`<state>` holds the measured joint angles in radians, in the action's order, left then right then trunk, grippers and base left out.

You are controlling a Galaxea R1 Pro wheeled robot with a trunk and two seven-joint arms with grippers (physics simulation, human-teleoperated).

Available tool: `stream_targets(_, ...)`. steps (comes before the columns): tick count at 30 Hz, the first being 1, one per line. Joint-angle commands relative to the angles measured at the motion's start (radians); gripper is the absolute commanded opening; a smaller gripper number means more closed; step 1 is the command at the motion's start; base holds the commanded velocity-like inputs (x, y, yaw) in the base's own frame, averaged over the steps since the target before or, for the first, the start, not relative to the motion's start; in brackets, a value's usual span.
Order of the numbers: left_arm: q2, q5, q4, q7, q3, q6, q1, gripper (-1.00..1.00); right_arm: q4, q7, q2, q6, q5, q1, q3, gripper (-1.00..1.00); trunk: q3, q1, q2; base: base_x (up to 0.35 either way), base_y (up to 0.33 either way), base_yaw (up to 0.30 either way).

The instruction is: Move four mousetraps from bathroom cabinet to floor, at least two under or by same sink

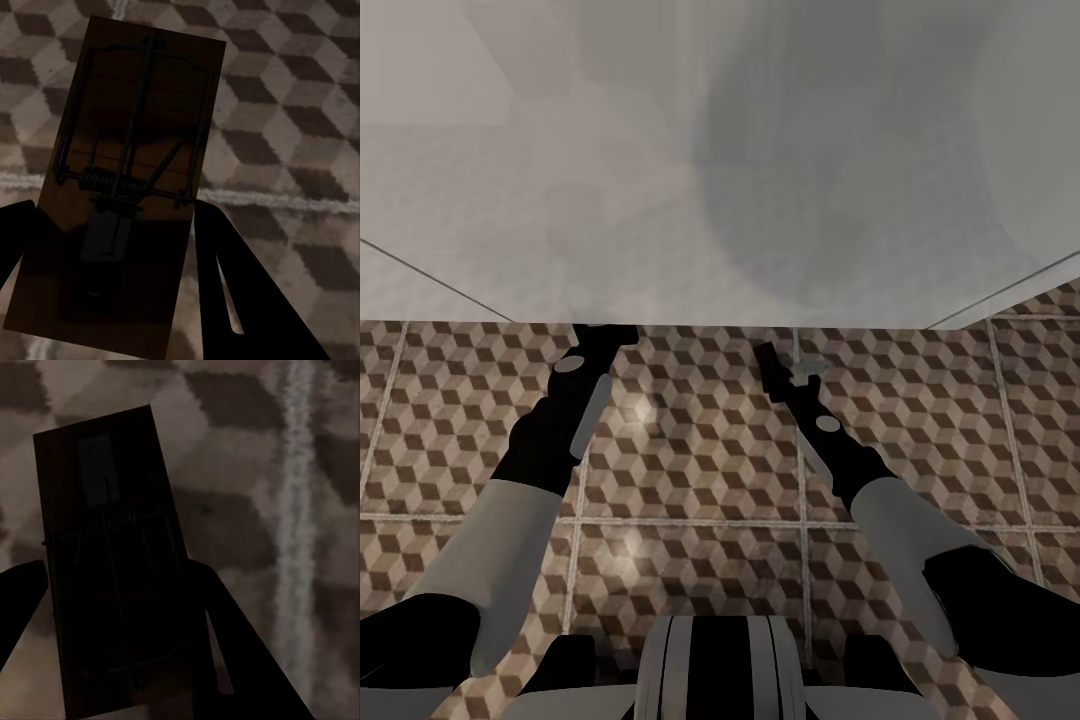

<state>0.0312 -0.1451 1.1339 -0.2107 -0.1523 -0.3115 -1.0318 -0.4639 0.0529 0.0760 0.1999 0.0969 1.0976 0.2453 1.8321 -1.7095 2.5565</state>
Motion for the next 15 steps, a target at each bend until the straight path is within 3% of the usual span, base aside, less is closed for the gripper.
stream_targets(1,-0.001,-0.007,0.001,-0.009,-0.003,-0.005,0.0,-1.0,0.001,0.005,-0.001,0.004,0.01,0.001,0.008,-1.0,0.0,0.0,0.0,0.0,0.0,0.0)
stream_targets(15,0.0,-0.007,-0.001,-0.009,-0.003,-0.005,0.0,-1.0,0.002,0.004,-0.001,0.004,0.01,0.001,0.008,-1.0,0.0,0.0,0.0,0.0,0.0,0.0)
